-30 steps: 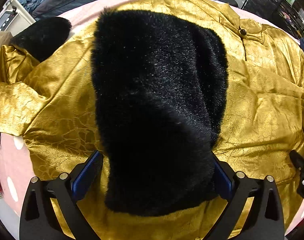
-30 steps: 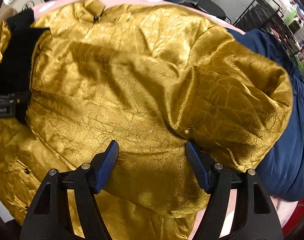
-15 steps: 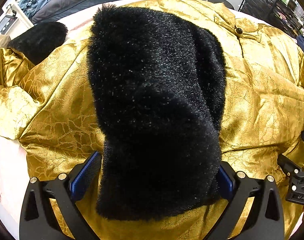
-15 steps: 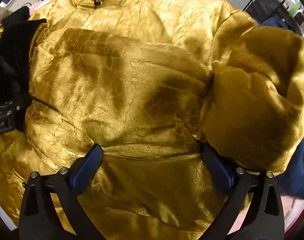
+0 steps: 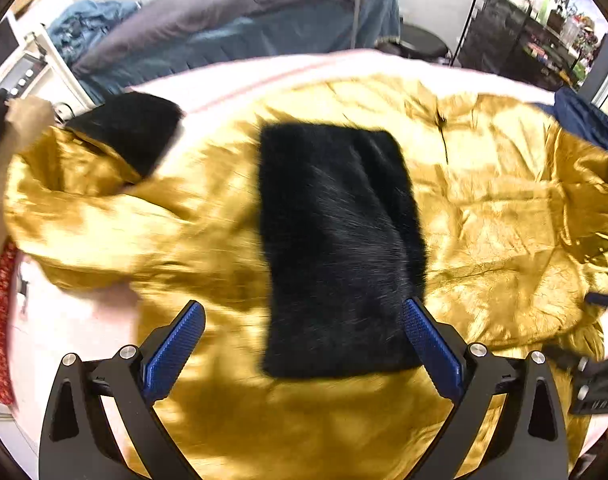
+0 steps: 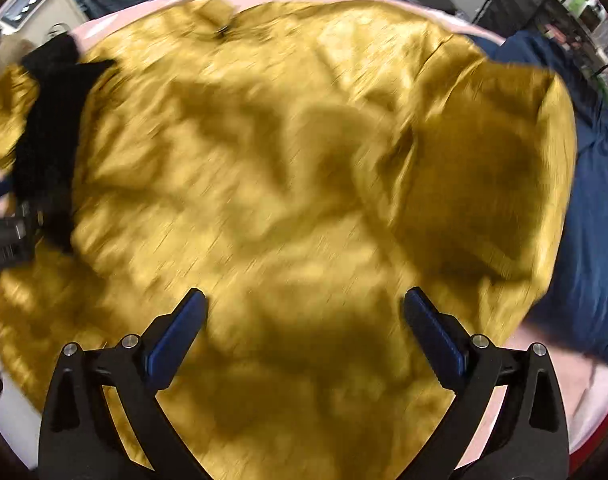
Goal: Fold large clothes
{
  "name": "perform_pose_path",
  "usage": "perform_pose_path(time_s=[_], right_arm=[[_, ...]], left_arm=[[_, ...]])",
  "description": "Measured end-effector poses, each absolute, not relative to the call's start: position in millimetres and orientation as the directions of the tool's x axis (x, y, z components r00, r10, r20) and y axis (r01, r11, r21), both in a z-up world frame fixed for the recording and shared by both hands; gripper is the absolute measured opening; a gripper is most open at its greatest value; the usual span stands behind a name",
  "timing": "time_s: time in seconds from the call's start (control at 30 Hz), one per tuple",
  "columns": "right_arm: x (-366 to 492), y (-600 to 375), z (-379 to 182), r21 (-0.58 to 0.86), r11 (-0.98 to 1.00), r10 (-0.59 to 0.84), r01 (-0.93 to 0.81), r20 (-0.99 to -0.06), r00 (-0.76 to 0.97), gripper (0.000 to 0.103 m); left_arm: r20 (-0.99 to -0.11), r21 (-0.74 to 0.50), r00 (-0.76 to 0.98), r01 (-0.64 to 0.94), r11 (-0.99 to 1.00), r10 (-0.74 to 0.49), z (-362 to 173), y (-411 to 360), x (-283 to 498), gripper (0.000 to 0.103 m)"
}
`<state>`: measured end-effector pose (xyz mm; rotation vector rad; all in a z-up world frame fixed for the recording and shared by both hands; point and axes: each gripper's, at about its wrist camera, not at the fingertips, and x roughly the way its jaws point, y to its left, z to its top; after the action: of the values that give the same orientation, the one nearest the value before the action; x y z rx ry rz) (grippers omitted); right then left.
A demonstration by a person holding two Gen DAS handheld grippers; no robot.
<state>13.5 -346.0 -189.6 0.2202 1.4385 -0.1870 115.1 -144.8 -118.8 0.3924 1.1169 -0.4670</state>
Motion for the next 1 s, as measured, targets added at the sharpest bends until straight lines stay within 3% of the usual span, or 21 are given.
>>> perform_pose_path(time_s=[0.17,0.33,0.47,0.6,0.67,0.73,0.8,1.0], right_arm=[[-11,-326,-184,0.042,0.97,0.012,0.238,-0.992,0.125,0.098],[-15,-326,-173,0.041,0.962,0.001,0.271,-0.989,0.146,0.098],[-27,-328,-151,0.034,0.948,-0.025,0.316,-0.983,0.182,0.098],[-37,-333,-137,0.014,0.931,-0.057,0.366,-0.982,0.182,0.098],[-46,-331,-132,0.005,0.918,-0.07,0.397,-0.982,0.174,0.098],[-53,-329,-129,0.005,0.9,-0.074,0.435,-0.983,0.166,0.098],[-64,-325,-130,0.002,0.886,-0.081,0.463,-0.984,0.159,0.098],[-79,-311,-116,-0.006,0.845,-0.118,0.535,-0.977,0.175,0.098]], left_arm=[[-0.87,0.124,0.477,0.456,0.881,-0.125,-72,-93,166,0.097],[-0.813,0.295,0.579,0.326,0.898,0.057,-38,-51,277,0.093],[-0.875,0.286,0.468,0.299,0.91,0.122,-53,-27,360,0.093],[-0.944,0.256,0.289,0.329,0.909,0.162,-97,-17,396,0.081],[-0.962,0.239,0.214,0.344,0.908,0.172,-123,-11,399,0.063],[-0.977,0.185,0.162,0.312,0.932,0.14,-139,-1,395,0.028],[-0.98,0.126,0.182,0.269,0.955,0.078,-138,11,389,0.013],[-0.908,-0.021,0.401,0.243,0.97,-0.12,-57,35,388,0.007]])
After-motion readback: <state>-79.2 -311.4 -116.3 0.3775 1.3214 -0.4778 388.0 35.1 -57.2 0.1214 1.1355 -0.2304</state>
